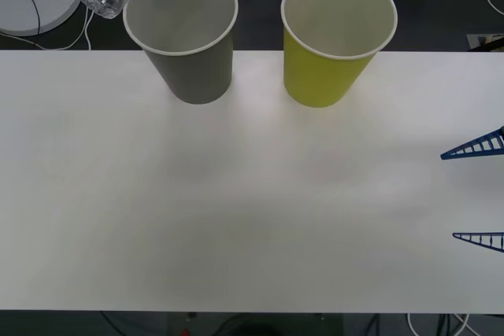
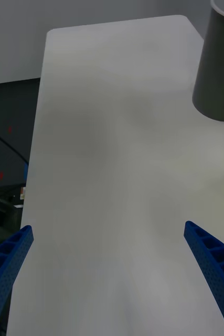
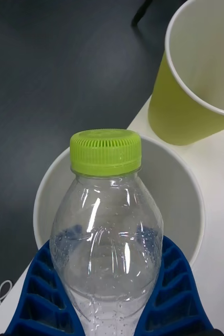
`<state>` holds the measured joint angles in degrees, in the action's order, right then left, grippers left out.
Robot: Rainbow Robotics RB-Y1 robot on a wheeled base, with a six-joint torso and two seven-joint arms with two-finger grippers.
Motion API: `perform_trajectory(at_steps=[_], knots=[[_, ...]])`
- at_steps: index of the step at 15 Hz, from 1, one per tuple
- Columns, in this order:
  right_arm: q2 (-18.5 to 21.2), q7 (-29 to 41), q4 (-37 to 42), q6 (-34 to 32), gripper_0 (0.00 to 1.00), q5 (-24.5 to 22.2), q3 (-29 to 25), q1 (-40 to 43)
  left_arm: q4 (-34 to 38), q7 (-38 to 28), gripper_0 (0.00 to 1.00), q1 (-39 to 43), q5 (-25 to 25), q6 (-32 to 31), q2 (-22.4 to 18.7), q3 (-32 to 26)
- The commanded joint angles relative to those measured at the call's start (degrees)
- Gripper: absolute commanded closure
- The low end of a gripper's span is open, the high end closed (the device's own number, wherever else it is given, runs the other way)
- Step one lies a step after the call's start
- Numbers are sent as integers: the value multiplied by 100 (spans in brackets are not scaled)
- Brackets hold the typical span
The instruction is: Put the can into the green bin and the plastic bottle into the gray bin
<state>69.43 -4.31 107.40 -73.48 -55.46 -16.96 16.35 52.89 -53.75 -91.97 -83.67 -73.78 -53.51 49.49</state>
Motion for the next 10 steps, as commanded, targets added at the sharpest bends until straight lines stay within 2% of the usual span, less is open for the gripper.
perform_trajectory(at_steps=[1, 5, 10], knots=[[0, 0, 0, 0, 0, 0, 0, 0, -350, -4, 100, -154, -70, 13, 350, -1], [0, 0, 0, 0, 0, 0, 0, 0, -789, -4, 100, -339, -202, 75, 807, -1], [0, 0, 0, 0, 0, 0, 0, 0, -991, 13, 100, -427, -316, 101, 1044, -1]])
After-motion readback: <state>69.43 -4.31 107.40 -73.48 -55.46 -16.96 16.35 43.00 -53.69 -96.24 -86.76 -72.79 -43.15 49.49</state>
